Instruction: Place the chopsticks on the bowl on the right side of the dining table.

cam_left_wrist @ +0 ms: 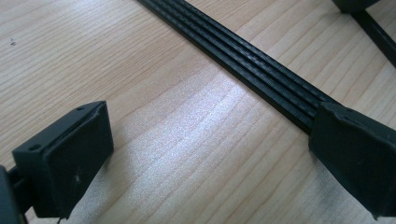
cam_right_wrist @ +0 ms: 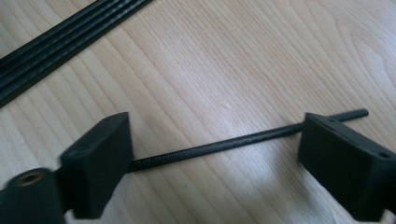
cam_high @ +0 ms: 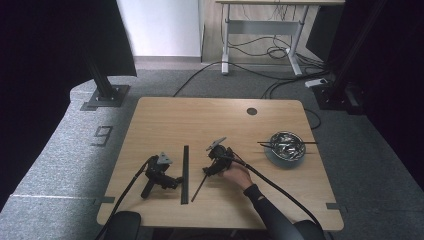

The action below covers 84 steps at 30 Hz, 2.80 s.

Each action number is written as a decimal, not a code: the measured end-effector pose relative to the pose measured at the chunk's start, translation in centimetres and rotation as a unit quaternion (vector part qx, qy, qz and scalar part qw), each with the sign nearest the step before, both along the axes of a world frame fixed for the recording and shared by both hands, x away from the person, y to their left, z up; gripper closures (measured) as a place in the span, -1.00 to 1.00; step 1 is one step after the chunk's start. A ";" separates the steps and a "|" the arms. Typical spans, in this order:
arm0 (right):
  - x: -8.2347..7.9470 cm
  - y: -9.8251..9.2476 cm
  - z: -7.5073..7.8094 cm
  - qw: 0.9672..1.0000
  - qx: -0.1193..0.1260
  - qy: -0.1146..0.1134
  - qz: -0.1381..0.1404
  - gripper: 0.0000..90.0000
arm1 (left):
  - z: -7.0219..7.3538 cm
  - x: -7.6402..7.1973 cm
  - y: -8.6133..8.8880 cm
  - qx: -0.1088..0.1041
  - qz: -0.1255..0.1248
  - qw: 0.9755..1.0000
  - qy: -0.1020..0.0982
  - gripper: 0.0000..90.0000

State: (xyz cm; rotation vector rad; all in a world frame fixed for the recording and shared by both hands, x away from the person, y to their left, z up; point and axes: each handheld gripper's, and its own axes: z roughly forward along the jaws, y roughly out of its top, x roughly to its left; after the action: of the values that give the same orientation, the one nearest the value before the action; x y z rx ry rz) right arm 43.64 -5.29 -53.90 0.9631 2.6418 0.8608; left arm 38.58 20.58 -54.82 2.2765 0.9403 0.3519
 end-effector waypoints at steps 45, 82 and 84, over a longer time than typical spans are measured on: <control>-2.0 -8.1 1.4 0.999 -0.032 0.035 -0.013 0.69 | 0.0 0.0 0.0 0.000 0.000 1.000 0.001 -1.00; -4.0 -13.8 1.4 0.998 -0.039 0.036 -0.045 0.88 | 0.0 0.0 0.0 0.000 0.000 1.000 0.000 -1.00; -4.0 -14.4 1.4 0.997 -0.043 0.037 -0.050 0.90 | 0.0 0.0 0.0 0.000 0.000 1.000 0.000 -1.00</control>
State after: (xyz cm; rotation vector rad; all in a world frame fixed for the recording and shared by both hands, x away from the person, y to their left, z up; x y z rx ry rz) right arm 39.63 -19.65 -52.50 1.1145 2.6417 0.6969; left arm 38.58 20.58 -54.82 2.2764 0.9402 0.3521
